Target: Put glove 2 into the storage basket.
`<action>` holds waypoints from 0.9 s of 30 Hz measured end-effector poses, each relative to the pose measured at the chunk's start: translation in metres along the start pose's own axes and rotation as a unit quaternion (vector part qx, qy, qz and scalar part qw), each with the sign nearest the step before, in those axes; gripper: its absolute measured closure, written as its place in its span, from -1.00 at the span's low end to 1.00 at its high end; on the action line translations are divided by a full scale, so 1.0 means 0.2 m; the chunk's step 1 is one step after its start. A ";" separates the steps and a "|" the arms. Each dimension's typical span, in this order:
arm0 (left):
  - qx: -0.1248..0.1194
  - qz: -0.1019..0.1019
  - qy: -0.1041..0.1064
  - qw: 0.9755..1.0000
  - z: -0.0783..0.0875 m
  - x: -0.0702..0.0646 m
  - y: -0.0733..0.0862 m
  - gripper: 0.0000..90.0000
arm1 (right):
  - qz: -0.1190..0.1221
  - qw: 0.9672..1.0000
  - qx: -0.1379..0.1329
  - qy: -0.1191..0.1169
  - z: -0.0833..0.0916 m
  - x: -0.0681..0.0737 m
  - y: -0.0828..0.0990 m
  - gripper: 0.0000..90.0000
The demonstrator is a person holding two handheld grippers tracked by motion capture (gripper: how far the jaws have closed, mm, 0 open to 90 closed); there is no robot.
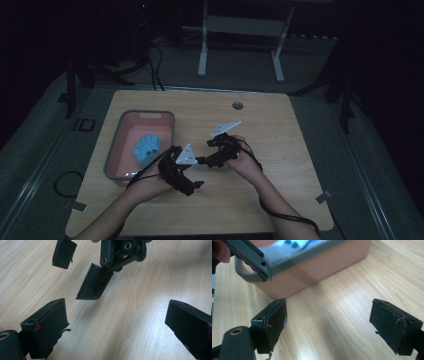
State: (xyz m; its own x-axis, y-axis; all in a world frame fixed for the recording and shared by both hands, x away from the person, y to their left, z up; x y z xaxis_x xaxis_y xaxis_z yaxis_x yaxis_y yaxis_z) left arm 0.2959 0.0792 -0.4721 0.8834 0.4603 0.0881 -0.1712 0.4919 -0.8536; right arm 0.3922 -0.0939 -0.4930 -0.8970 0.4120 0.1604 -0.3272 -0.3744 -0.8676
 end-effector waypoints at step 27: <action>0.013 -0.006 0.074 0.997 -0.30 -0.18 0.11 -0.90 | -0.023 0.999 0.002 0.026 0.25 -0.09 0.39 -0.67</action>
State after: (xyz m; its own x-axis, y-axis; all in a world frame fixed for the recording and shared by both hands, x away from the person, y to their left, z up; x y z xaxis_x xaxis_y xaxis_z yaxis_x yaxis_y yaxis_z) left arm 0.2857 0.0292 -0.5255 0.9397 0.3413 0.0203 -0.1695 0.5165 -0.8393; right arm 0.3679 -0.1732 -0.5405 -0.8646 0.4707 0.1760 -0.3693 -0.3576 -0.8577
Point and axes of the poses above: each handheld gripper's, and its own axes: z roughly backward along the jaws, y roughly out of its underside, x roughly to its left, the point moved 1 cm from there along -z, roughly forward along the jaws, and after that the axes turned 15 degrees about -x, right-handed, at the moved point
